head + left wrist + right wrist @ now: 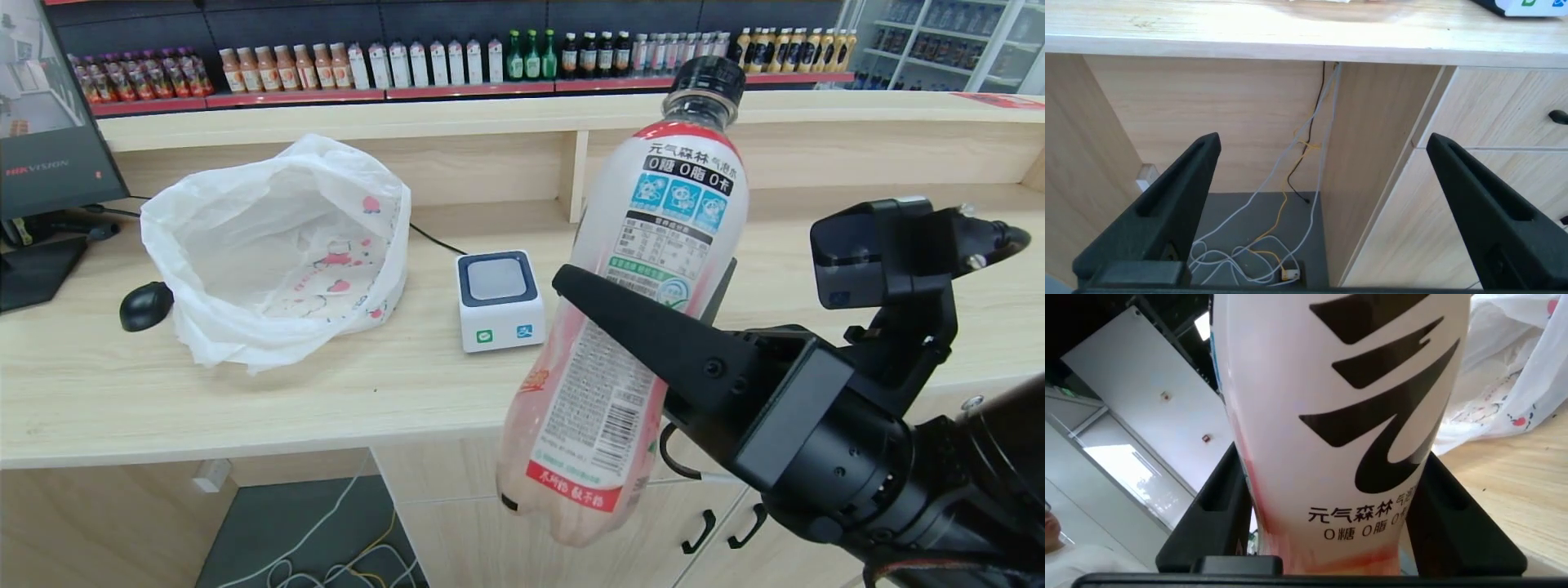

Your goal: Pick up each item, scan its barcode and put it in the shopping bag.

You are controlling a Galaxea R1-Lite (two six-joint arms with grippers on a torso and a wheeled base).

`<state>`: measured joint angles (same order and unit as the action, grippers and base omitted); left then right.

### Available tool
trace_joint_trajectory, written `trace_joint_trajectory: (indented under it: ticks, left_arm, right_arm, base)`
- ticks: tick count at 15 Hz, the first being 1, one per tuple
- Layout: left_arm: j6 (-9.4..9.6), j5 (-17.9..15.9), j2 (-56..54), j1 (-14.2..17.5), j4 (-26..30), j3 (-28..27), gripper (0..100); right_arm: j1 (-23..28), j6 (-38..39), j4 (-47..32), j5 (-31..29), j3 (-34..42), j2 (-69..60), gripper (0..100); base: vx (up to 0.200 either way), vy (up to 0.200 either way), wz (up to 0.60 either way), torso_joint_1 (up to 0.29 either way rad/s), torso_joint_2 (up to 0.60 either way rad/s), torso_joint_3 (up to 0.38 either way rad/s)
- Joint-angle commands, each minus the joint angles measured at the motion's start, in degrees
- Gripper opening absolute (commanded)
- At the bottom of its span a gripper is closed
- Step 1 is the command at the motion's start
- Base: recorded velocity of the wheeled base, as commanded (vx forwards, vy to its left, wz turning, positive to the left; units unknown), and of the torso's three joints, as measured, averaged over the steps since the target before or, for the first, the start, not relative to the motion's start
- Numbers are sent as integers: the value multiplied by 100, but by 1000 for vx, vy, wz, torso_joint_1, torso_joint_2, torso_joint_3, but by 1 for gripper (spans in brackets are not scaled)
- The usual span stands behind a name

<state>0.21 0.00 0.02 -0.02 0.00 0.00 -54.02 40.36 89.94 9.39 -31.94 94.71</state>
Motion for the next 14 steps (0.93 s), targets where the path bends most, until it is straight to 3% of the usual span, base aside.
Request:
trace_joint_trajectory:
  ticks: [1,14]
  left_arm:
    - [6,0,-2,2,0,0,100]
    - [-3,0,-2,2,0,0,100]
  right_arm:
    - [-4,-11,6,2,4,-31,0]
    - [-285,-222,6,2,118,-75,0]
  base:
    - [0,0,0,0,0,0]
    - [0,0,0,0,0,0]
